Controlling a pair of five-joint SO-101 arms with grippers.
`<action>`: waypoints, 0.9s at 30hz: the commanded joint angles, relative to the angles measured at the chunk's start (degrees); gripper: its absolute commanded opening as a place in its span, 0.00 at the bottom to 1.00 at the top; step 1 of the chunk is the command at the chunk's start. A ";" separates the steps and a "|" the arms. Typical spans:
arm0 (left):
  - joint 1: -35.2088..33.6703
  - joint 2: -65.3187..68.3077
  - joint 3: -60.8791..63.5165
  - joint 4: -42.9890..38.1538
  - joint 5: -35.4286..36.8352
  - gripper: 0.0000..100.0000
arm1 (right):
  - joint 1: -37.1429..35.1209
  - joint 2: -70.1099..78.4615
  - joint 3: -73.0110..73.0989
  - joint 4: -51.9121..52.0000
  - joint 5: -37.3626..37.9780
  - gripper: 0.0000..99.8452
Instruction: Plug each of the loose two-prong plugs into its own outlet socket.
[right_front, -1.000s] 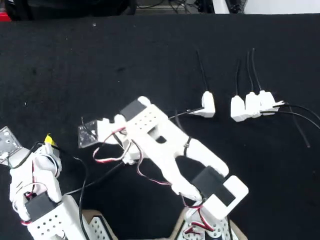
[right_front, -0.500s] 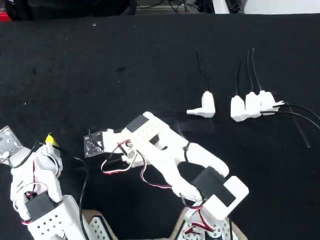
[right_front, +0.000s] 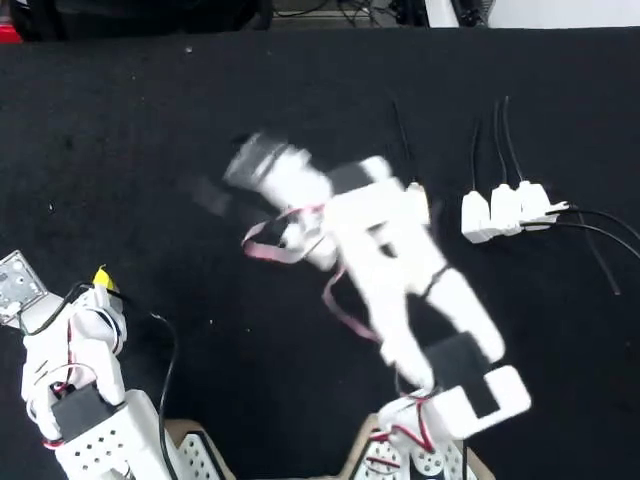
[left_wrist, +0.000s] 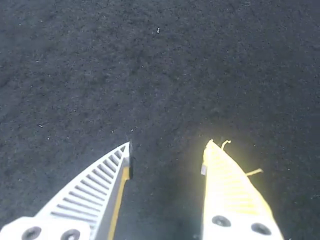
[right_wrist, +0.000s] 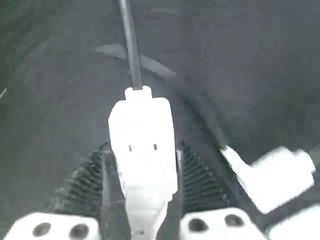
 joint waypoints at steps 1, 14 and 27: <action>0.48 -0.35 -3.30 -0.26 0.53 0.24 | 9.49 4.53 -10.33 -0.35 -15.21 0.01; 0.48 -0.35 -3.30 -0.18 0.53 0.24 | 16.09 30.64 -34.33 6.42 -26.81 0.01; 0.48 -0.35 -3.30 -0.09 0.62 0.24 | 15.47 46.99 -61.23 24.09 -26.37 0.20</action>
